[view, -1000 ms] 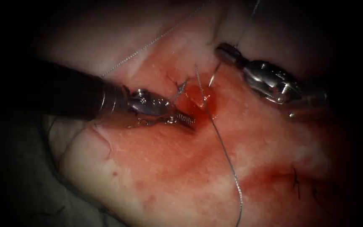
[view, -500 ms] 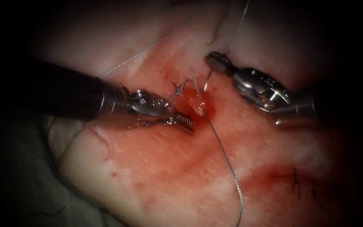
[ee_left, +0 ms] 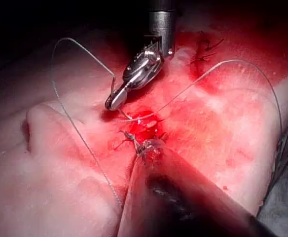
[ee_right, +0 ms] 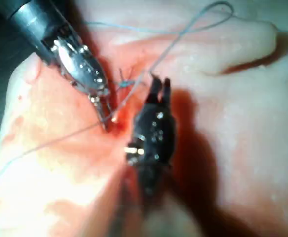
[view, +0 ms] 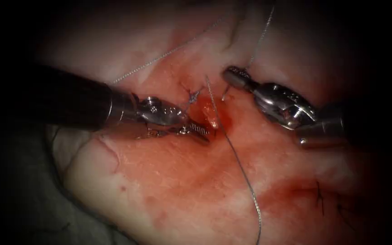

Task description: Wound Closure

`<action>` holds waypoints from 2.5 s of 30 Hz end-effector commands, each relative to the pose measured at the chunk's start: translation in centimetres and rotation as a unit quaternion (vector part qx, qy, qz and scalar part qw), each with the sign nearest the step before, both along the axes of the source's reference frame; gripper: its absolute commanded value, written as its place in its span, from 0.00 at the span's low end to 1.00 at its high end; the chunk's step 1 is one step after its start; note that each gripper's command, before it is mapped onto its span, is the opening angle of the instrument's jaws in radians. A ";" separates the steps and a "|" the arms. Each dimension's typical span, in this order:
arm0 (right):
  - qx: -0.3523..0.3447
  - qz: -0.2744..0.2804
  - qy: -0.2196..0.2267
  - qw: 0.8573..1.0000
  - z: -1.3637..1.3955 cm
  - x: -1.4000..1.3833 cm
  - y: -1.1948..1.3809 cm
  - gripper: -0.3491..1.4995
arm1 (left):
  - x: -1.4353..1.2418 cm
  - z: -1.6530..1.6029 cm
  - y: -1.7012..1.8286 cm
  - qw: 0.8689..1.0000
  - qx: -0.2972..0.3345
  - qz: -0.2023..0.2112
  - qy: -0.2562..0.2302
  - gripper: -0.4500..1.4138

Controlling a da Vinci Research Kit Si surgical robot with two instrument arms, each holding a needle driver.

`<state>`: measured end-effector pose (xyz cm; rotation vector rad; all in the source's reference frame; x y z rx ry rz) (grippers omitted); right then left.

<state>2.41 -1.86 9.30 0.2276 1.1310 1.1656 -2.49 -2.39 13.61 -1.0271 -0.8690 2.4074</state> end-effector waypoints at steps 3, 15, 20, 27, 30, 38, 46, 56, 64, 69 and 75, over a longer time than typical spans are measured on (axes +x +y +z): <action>0.021 0.003 0.011 1.000 0.01 0.11 -0.13 0.00 | -0.05 0.05 -0.05 1.000 0.001 0.000 0.000 0.35; 0.085 -0.042 0.063 0.993 -0.02 0.20 -0.36 0.00 | -0.04 0.04 -0.04 1.000 0.002 0.001 -0.001 0.35; 0.091 -0.050 0.070 0.992 -0.06 0.24 -0.45 0.00 | -0.04 0.04 -0.04 1.000 0.002 0.001 -0.001 0.35; 0.089 -0.033 0.068 0.993 -0.07 0.16 -0.21 0.58 | -0.04 0.04 -0.04 1.000 0.002 0.001 -0.001 0.35; 0.075 -0.035 0.060 0.995 -0.07 0.12 -0.10 0.63 | -0.03 0.04 -0.04 1.000 0.002 0.001 -0.001 0.35; 0.047 -0.041 0.044 0.997 -0.03 0.08 0.02 0.64 | -0.04 0.04 -0.04 1.000 0.002 0.001 -0.001 0.34; 0.030 -0.048 0.035 0.998 -0.01 0.06 0.08 0.41 | -0.04 0.04 -0.05 1.000 0.002 0.001 -0.001 0.34; 0.020 -0.060 0.035 0.997 -0.01 0.03 0.04 0.00 | -0.04 0.04 -0.05 1.000 0.002 0.001 -0.001 0.34; 0.048 -0.111 0.069 0.990 -0.05 0.08 -0.07 0.00 | -0.08 0.00 -0.05 1.000 -0.007 0.007 -0.007 0.34; 0.074 -0.133 0.095 0.984 -0.06 0.16 -0.15 0.00 | -0.10 -0.07 -0.02 1.000 -0.012 0.013 -0.012 0.34; 0.099 -0.149 0.113 0.977 -0.08 0.22 -0.25 0.00 | -0.11 -0.18 0.02 0.999 -0.019 0.019 -0.020 0.34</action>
